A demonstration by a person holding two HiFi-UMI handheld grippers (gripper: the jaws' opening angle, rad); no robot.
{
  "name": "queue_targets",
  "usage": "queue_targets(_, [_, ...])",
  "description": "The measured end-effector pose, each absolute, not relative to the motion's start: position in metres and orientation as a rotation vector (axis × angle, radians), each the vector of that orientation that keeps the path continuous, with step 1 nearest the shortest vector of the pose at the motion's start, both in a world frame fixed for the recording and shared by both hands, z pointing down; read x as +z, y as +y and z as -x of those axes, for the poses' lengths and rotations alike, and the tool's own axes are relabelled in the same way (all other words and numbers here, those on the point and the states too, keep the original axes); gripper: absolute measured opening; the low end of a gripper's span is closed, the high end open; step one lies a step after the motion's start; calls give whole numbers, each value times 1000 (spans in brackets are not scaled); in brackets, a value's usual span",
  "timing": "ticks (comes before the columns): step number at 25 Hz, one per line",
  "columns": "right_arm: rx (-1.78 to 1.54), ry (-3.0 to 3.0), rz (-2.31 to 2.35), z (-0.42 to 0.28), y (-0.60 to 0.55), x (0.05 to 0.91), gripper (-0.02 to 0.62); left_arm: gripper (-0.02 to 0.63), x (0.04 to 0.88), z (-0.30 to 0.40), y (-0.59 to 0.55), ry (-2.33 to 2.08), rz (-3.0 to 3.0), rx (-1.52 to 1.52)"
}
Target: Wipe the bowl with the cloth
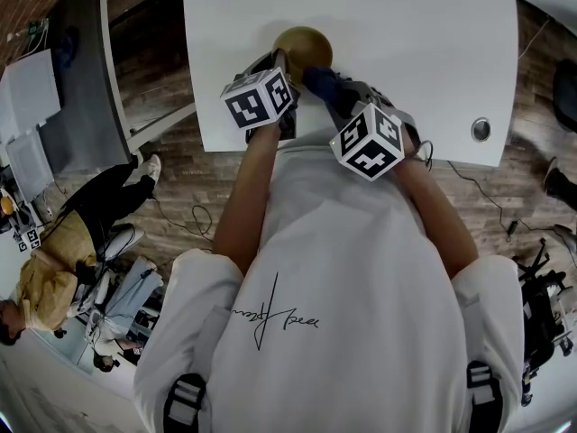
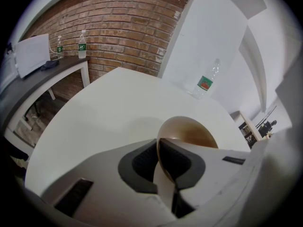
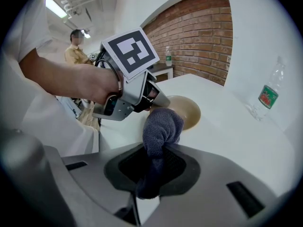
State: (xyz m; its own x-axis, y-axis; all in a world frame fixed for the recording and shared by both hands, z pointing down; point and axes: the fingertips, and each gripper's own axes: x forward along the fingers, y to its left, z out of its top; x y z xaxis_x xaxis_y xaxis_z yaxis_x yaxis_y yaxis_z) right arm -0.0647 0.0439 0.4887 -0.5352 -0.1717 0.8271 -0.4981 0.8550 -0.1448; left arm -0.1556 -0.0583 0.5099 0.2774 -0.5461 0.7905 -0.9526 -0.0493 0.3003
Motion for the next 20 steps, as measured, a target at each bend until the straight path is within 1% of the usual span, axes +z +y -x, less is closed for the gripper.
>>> queue_targets(13, [424, -2153, -365, 88, 62, 488, 55, 9, 509, 155, -57, -1376, -1713, 609])
queue_targets(20, [470, -2172, -373, 80, 63, 484, 55, 9, 507, 146, -53, -1354, -1733, 618])
